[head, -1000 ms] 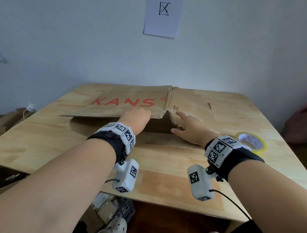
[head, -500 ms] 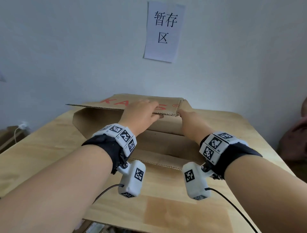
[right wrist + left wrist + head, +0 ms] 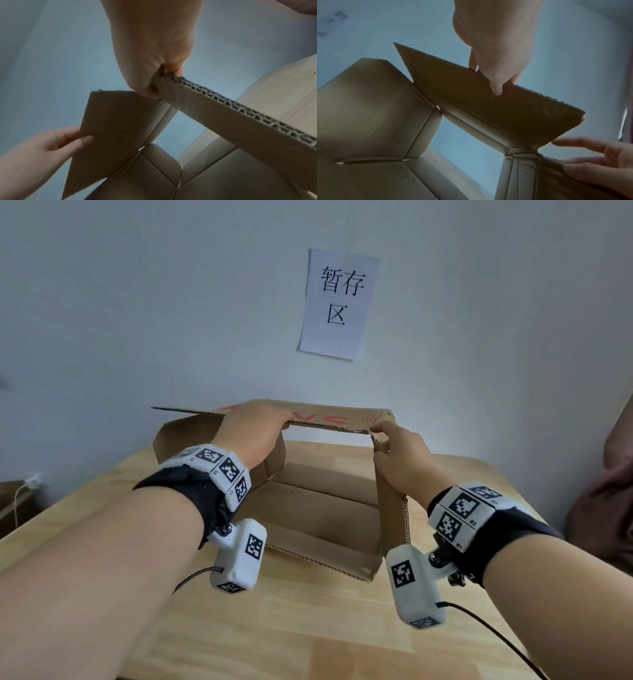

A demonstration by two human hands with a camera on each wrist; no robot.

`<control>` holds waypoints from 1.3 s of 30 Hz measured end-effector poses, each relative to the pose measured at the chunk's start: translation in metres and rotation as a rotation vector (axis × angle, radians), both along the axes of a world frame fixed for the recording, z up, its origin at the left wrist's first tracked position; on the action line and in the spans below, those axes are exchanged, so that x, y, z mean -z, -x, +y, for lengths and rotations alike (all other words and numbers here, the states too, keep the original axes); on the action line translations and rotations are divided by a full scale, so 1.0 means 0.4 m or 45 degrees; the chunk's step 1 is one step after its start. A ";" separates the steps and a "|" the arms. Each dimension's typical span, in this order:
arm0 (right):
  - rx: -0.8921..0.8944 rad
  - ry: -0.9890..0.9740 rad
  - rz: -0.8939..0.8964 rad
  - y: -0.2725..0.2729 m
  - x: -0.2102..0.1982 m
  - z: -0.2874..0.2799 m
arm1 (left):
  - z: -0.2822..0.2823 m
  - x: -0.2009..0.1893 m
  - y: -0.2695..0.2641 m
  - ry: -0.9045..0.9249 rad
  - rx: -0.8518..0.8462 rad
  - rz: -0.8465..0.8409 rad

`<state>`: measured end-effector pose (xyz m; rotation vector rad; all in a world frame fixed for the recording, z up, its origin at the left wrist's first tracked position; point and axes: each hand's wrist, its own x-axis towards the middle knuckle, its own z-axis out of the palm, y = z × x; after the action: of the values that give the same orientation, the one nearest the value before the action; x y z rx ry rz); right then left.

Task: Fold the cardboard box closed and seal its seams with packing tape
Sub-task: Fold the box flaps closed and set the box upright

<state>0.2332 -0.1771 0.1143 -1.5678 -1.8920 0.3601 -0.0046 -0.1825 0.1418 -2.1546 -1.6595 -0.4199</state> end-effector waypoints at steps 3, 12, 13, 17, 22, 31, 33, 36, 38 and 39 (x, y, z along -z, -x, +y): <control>0.051 -0.088 0.143 -0.007 -0.021 0.003 | -0.016 -0.017 -0.020 -0.102 0.028 -0.023; 0.022 0.294 0.260 -0.011 0.074 -0.057 | -0.064 0.067 -0.062 -0.131 0.125 -0.189; 0.023 0.314 0.281 -0.013 0.078 -0.059 | -0.065 0.071 -0.069 -0.117 0.133 -0.194; -0.023 0.330 0.279 -0.043 0.082 -0.053 | -0.059 0.107 -0.077 -0.037 0.170 -0.134; -0.046 0.231 0.255 -0.075 0.114 -0.033 | -0.041 0.155 -0.096 -0.004 0.172 -0.147; -0.085 0.239 0.505 -0.124 0.185 0.012 | 0.032 0.243 -0.158 0.069 -0.163 -0.829; -0.035 0.225 0.655 -0.128 0.215 0.012 | 0.039 0.240 -0.187 0.177 -0.289 -1.423; -0.011 0.269 0.807 -0.135 0.232 0.018 | 0.049 0.230 -0.222 0.112 -0.040 -2.227; 0.006 0.357 0.807 -0.139 0.234 0.020 | 0.056 0.219 -0.231 0.064 0.141 -2.631; 0.014 0.406 0.803 -0.141 0.234 0.021 | 0.058 0.212 -0.230 0.097 0.197 -2.781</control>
<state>0.2895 -0.1689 0.0207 -1.4262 -1.3746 1.0563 0.0873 -0.1591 0.0569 -1.2206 -1.8593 -3.4652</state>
